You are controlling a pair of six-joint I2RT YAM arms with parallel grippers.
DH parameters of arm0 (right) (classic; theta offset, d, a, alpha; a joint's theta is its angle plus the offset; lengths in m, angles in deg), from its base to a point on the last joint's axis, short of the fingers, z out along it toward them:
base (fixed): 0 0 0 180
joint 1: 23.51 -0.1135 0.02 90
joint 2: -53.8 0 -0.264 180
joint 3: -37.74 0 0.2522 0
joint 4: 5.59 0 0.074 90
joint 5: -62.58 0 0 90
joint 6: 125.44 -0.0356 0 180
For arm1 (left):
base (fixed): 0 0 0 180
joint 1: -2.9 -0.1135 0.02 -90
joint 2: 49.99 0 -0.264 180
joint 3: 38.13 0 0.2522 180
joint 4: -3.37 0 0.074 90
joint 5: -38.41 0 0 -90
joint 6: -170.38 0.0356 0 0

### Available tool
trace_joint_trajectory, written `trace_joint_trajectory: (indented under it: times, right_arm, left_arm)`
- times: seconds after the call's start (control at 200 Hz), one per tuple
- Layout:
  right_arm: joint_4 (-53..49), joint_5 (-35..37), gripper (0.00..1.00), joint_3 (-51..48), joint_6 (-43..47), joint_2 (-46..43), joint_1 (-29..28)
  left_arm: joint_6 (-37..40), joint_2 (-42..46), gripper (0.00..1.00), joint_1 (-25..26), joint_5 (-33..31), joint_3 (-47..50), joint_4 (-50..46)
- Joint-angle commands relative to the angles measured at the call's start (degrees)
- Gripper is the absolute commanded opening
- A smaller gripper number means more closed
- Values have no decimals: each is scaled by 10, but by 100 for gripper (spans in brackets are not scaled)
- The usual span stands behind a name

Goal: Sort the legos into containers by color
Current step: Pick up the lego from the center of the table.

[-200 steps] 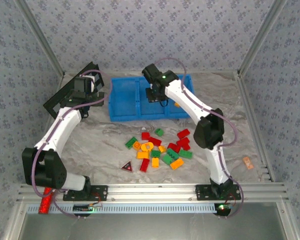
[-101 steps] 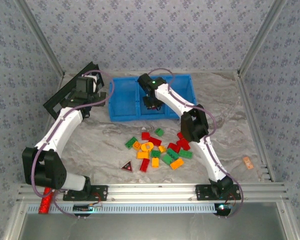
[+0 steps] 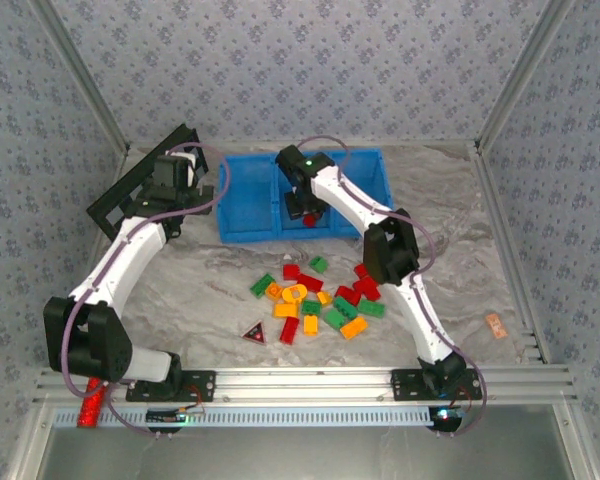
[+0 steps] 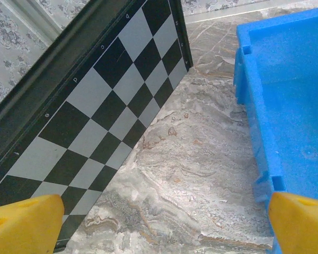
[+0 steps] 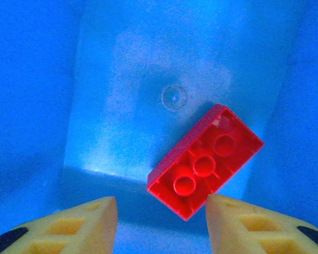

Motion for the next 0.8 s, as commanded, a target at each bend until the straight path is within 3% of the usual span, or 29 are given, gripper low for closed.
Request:
trace_joint_trajectory:
  times: [0.0, 0.17, 0.365, 0.475, 0.795]
  right_arm:
    - [-33, -3, 49, -7, -26, -79, -9]
    - [-32, -8, 55, -120, -69, -165, -41]
    - [32, -63, 70, -267, -96, -237, -88]
    - [46, -70, 77, -295, -97, -232, -114]
    - [60, -99, 76, -319, -132, -180, -127]
  left_arm:
    - [10, 24, 99, 3, -12, -2, 9]
    - [14, 33, 99, 8, -15, 1, 8]
    - [21, 39, 99, 27, -26, 2, 7]
    - [23, 41, 99, 37, -28, 2, 6]
    - [25, 52, 99, 39, -31, 6, 8]
